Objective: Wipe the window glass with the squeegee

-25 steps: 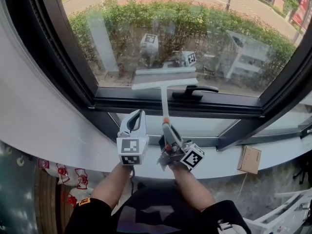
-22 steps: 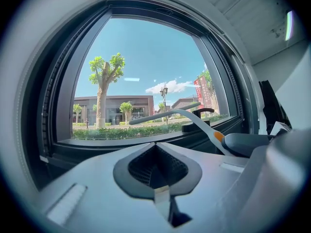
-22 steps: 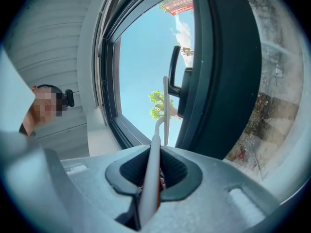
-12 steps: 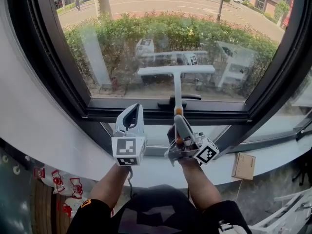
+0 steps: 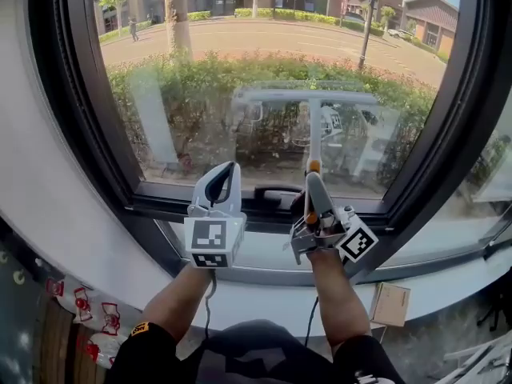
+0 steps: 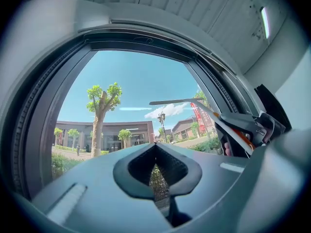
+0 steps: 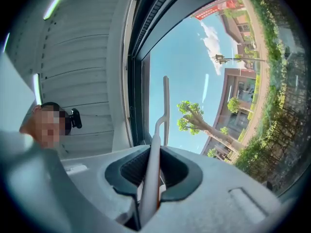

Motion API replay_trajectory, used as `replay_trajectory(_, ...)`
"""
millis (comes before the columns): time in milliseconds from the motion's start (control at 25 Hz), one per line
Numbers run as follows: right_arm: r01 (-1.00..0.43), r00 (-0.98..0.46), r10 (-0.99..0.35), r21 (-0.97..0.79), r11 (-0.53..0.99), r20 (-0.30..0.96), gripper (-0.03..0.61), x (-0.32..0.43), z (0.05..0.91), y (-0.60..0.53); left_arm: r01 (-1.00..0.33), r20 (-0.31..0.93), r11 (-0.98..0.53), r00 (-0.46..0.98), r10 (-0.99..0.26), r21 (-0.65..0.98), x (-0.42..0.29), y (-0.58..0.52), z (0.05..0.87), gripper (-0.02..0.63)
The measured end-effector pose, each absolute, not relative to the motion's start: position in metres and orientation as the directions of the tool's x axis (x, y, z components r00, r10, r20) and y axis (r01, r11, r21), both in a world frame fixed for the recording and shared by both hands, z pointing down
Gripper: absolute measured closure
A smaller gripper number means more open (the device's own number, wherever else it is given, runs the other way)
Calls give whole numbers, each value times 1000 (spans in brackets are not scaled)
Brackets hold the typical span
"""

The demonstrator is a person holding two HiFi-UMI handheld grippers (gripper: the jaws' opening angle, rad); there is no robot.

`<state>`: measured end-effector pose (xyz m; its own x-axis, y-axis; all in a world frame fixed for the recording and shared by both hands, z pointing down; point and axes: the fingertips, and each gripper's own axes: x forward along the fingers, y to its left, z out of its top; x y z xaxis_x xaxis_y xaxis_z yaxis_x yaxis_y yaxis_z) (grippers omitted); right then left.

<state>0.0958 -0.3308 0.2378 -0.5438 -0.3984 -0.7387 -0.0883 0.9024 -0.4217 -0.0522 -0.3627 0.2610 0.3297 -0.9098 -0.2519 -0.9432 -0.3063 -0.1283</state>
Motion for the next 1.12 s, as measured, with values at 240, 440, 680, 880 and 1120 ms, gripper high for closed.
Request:
replay_trajectory(240,-49,-576,-358,-406,912,-735,529,106,245,-332,-946,-239,-300,321,-916,-123,-15,-367,265,595)
replay_trajectory(440,-60,-602,-378,-432,900,-704,528,118,295,-332,-945,-194,-310,325,-926,-101,6,-367,300,595)
replay_trajectory(680,-62,-617,-433,-508,859,-657,525,129,353,-327,-946,-97,-320,324,-941,-57,23,-369,357,595)
replay_trajectory(880,-68,-612,-479,-562,824,-629,523,138,387,-317,-938,-49,-346,345,-937,20,40,-356,385,595)
replay_trajectory(1120,-96,-604,-533,-610,787,-592,523,141,411,-313,-933,-23,-359,358,-933,27,42,-346,403,595)
